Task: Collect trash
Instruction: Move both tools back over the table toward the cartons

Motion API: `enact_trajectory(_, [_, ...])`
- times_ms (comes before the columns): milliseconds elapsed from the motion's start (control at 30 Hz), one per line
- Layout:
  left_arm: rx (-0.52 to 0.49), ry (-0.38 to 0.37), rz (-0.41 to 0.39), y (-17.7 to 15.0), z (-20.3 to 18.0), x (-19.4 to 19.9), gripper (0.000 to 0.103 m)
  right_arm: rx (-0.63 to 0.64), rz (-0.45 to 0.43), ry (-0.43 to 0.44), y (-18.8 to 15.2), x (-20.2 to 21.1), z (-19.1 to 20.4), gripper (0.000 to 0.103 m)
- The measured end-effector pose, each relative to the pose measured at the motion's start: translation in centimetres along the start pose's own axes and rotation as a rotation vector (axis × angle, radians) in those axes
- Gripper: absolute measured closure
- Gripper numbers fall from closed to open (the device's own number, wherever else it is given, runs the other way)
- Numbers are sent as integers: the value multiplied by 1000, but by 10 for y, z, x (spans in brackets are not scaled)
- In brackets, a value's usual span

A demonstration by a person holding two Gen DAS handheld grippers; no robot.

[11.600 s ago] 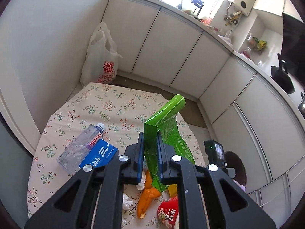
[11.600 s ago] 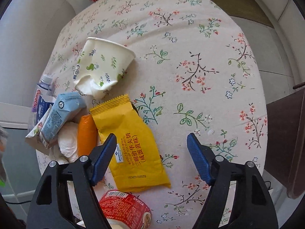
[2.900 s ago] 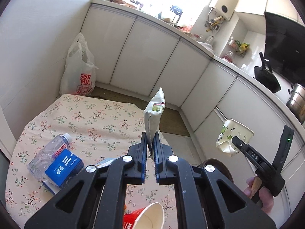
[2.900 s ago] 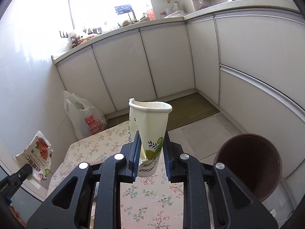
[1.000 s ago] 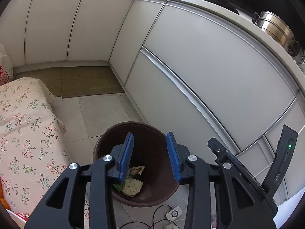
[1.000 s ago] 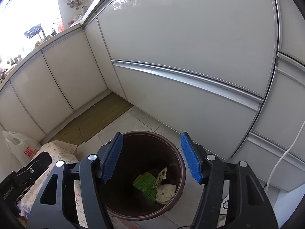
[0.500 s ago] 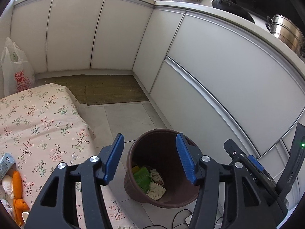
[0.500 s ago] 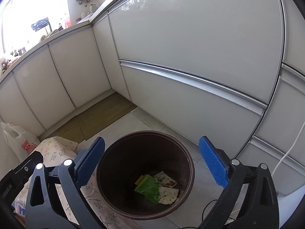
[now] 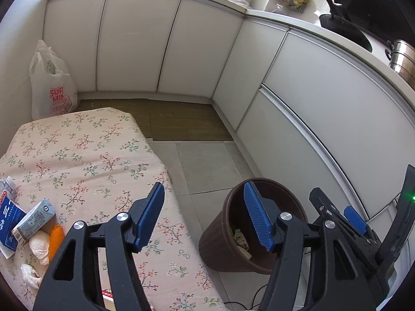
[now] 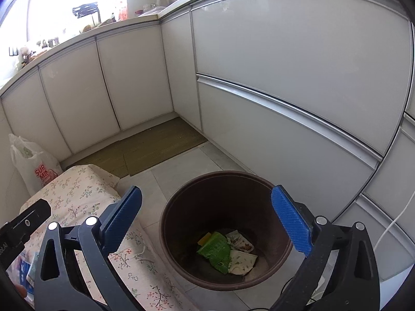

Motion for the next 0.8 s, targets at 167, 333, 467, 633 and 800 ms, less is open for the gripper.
enact_trajectory(167, [34,65,11,-9,40,17,40,49,16,50,-16,6,39,7])
enact_trajectory(333, [55,134,15,-20,85,38,40,108,37,102,-37,14,83,7])
enact_trajectory(467, [79,178,23,-33,119,52,40,149,56,143,-55,21,117,7])
enact_trajectory(633, [124,221,38,-53,162,64,40,210,82,183,-83,30,160,7])
enact_trajectory(800, [169,270,52,-75,206,78,40,263,116,213,-111,32,196,7])
Point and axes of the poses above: each gripper's, at about its wrist camera, not at the fingertips, and x roughly against the way its jaws point, z to its left, y to its top, the point moved 9 cm from there along -x, roughly the way its jaws point, and after that the axes turned 15 degrees about -x, right-handed, at the moved point
